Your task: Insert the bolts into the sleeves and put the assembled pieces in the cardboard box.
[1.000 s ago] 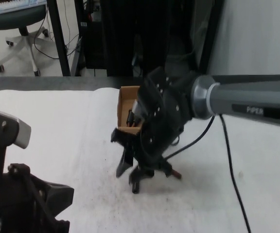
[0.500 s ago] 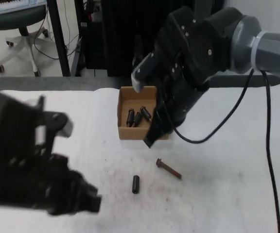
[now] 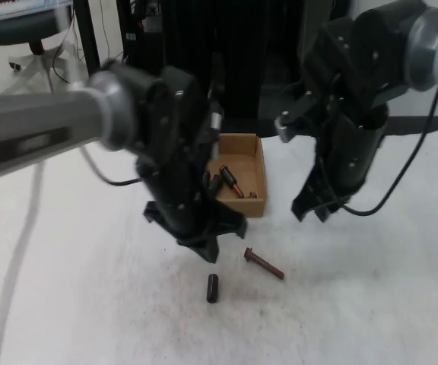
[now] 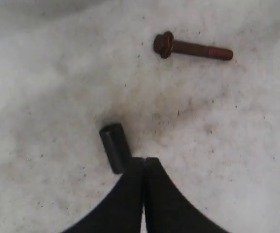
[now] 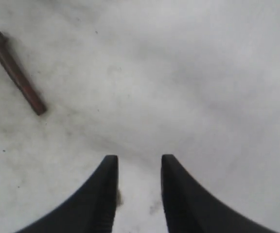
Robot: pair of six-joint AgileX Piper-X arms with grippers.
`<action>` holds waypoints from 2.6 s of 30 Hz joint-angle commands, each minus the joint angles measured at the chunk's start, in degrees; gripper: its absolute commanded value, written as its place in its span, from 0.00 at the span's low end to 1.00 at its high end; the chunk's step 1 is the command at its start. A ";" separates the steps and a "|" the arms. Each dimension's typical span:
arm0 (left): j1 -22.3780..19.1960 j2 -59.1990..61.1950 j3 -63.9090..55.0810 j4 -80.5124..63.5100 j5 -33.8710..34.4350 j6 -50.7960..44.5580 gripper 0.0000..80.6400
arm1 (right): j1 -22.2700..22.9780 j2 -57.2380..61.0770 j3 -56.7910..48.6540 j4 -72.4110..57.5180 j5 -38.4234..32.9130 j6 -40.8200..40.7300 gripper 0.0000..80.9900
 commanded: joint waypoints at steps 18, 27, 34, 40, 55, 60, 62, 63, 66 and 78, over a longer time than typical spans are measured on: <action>-2.39 6.16 -7.59 12.04 -13.09 -10.63 0.59 | -3.12 -0.19 -0.15 1.49 -8.19 2.53 0.42; -2.46 8.73 -6.76 11.79 -13.23 -16.79 0.58 | -3.12 -0.19 -0.15 1.00 -8.19 2.52 0.42; -3.07 9.03 -6.76 9.15 -13.23 -16.79 0.58 | -3.12 -0.19 -0.15 -0.31 -8.19 2.31 0.42; -4.37 9.20 -6.76 4.94 -13.23 -16.79 0.58 | -3.12 -0.19 -0.15 -0.79 -9.18 2.31 0.42; -5.03 9.33 -6.76 5.91 -13.23 -16.79 0.58 | -3.12 -0.19 -0.15 -1.09 -10.16 2.31 0.42; -5.13 10.82 -6.76 8.21 -13.23 -16.79 0.58 | -3.12 -0.19 -0.15 -0.83 -10.27 2.43 0.42; -5.09 11.43 -6.76 8.74 -12.79 -16.79 0.58 | -3.12 -0.19 -0.15 -0.80 -10.27 2.43 0.42; -5.09 11.70 -6.76 8.72 -12.00 -16.79 0.58 | -3.12 -0.19 -0.15 -0.80 -10.27 2.43 0.42; -5.09 11.90 -6.76 7.26 -10.86 -18.21 0.58 | -3.12 -0.19 -0.15 -0.80 -10.27 2.43 0.42; -5.09 11.90 -6.88 4.00 -10.70 -19.36 0.34 | -3.12 -0.19 -0.15 -0.93 -10.27 2.30 0.42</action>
